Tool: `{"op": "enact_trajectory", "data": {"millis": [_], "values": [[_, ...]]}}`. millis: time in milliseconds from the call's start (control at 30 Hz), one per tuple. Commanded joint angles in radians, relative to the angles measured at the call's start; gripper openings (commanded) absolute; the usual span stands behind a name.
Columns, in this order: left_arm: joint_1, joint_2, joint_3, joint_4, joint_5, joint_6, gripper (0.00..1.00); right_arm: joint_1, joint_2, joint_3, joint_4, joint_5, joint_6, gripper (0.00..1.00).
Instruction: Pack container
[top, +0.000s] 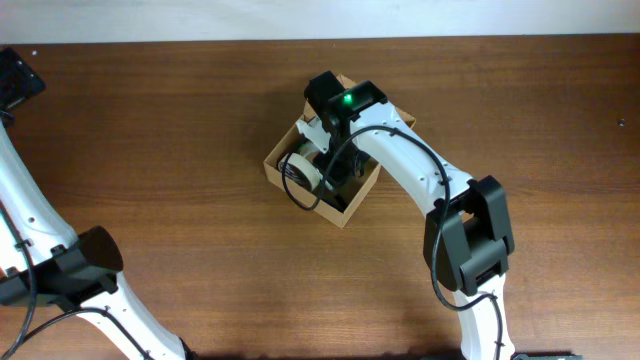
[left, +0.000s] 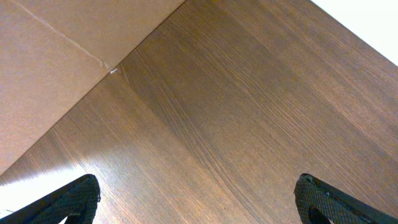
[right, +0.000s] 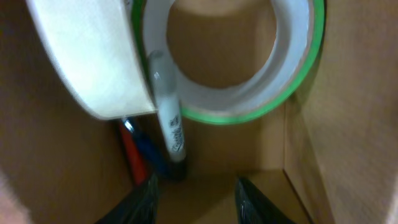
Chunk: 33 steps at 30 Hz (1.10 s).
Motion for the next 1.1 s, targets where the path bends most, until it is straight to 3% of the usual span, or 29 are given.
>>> {"op": "enact_trajectory", "data": {"millis": [0,67,167,333,400,500,533,633,733,867,1000,1033,1067], "values": [[0.002,-0.014,-0.003,-0.001,0.004,0.008,1.00,0.000,-0.114,0.132,-0.010,-0.028,0.032,0.41],[0.002,-0.014,-0.003,-0.001,0.004,0.008,1.00,-0.002,-0.155,0.201,-0.011,-0.029,0.074,0.44],[0.002,-0.014,-0.003,-0.001,0.003,0.009,1.00,-0.009,-0.218,0.343,-0.012,0.016,0.172,0.56],[0.002,-0.014,-0.003,0.031,0.005,0.008,1.00,-0.048,-0.249,0.446,-0.066,0.126,0.266,0.61],[0.002,-0.014,-0.003,0.108,0.059,-0.013,1.00,-0.080,-0.247,0.445,-0.103,0.125,0.305,0.61],[0.002,-0.014,-0.003,0.108,0.245,-0.018,1.00,-0.159,-0.235,0.404,-0.150,0.092,0.360,0.59],[0.002,-0.014,-0.003,0.107,0.284,-0.018,1.00,-0.183,-0.229,0.391,-0.151,0.060,0.362,0.55],[0.002,-0.014,-0.003,0.045,0.378,-0.018,1.00,-0.246,-0.211,0.352,-0.148,0.018,0.396,0.26],[-0.006,-0.010,-0.017,0.045,0.467,0.025,1.00,-0.306,-0.191,0.291,-0.144,0.011,0.464,0.21],[-0.053,-0.005,-0.070,0.029,0.457,0.106,0.67,-0.361,-0.179,0.176,-0.104,-0.010,0.504,0.19],[-0.128,-0.005,-0.193,0.109,0.410,0.106,0.62,-0.391,-0.179,0.022,-0.010,-0.030,0.562,0.12],[-0.144,-0.005,-0.222,0.135,0.410,0.106,0.54,-0.394,-0.179,-0.002,0.006,-0.030,0.577,0.09],[-0.167,-0.005,-0.262,0.166,0.410,0.106,0.33,-0.396,-0.179,-0.050,0.033,-0.030,0.606,0.06]]}}
